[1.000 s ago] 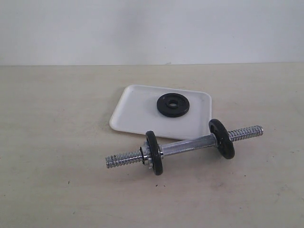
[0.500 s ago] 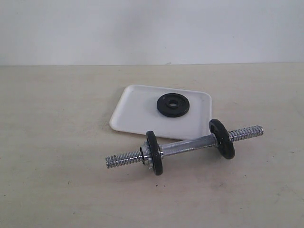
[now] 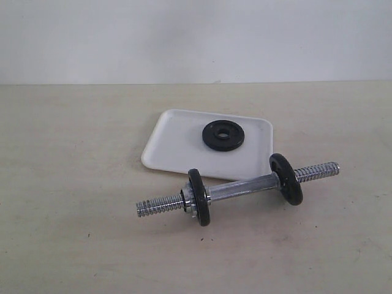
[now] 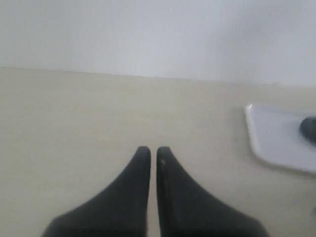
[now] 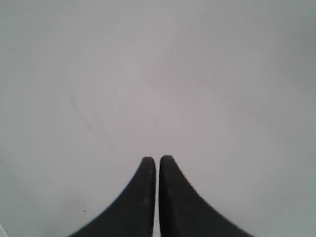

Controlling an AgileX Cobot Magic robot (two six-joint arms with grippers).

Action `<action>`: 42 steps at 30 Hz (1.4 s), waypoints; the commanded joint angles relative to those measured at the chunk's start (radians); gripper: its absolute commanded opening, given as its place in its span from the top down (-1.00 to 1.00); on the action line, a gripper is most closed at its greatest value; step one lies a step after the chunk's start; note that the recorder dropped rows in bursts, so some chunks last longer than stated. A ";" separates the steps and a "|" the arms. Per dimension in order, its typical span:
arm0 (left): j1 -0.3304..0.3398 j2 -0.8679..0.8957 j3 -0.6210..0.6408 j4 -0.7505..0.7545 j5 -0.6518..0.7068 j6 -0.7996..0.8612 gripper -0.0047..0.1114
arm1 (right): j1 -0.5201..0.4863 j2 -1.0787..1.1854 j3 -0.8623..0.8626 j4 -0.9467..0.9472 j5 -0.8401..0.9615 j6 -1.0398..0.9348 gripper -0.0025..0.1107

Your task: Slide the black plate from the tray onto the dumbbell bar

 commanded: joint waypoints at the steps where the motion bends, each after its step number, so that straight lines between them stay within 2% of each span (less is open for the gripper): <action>1: -0.005 -0.002 0.004 -0.391 -0.173 -0.091 0.84 | -0.007 0.000 -0.001 -0.114 0.003 -0.004 0.96; 4: -0.005 -0.002 0.004 -0.644 -0.202 -0.091 0.84 | -0.007 0.000 -0.001 -0.310 -0.004 -0.004 0.96; 6: -0.005 -0.002 0.004 -0.698 -0.202 -0.091 0.84 | -0.007 0.000 -0.001 -0.424 -0.023 -0.004 0.96; 8: -0.005 -0.002 0.004 -0.699 -0.205 -0.082 0.84 | -0.007 0.000 -0.001 -0.487 -0.042 -0.002 0.96; 15: -0.005 -0.002 0.004 -0.690 -0.228 -0.027 0.84 | -0.007 0.000 -0.001 -0.489 -0.048 -0.005 0.96; 20: -0.005 -0.002 0.004 -0.642 -0.268 0.063 0.84 | -0.007 0.000 -0.001 -0.380 -0.048 -0.004 0.96; 25: -0.005 -0.002 -0.003 -0.660 -0.300 0.011 0.84 | -0.007 0.000 -0.001 -0.323 -0.048 -0.062 0.96; 28: -0.005 -0.002 -0.097 -0.553 -0.209 0.082 0.84 | -0.007 0.000 -0.044 -0.405 0.008 -0.176 0.96; 30: -0.005 -0.002 -0.197 -0.480 -0.125 0.168 0.84 | -0.007 0.000 -0.135 -0.531 0.140 -0.194 0.96; 32: -0.005 -0.002 -0.310 -0.466 -0.043 0.306 0.84 | -0.007 0.000 -0.240 -0.656 0.306 -0.194 0.96; 35: -0.005 -0.002 -0.472 -0.466 0.100 0.599 0.84 | -0.007 0.049 -0.389 -0.751 0.514 -0.197 0.96; 38: -0.005 0.051 -0.628 -0.478 0.282 0.794 0.84 | -0.007 0.132 -0.494 -0.754 0.616 -0.248 0.96; 42: -0.005 0.163 -0.790 -0.480 0.478 0.835 0.84 | -0.007 0.213 -0.573 -0.726 0.634 -0.321 0.96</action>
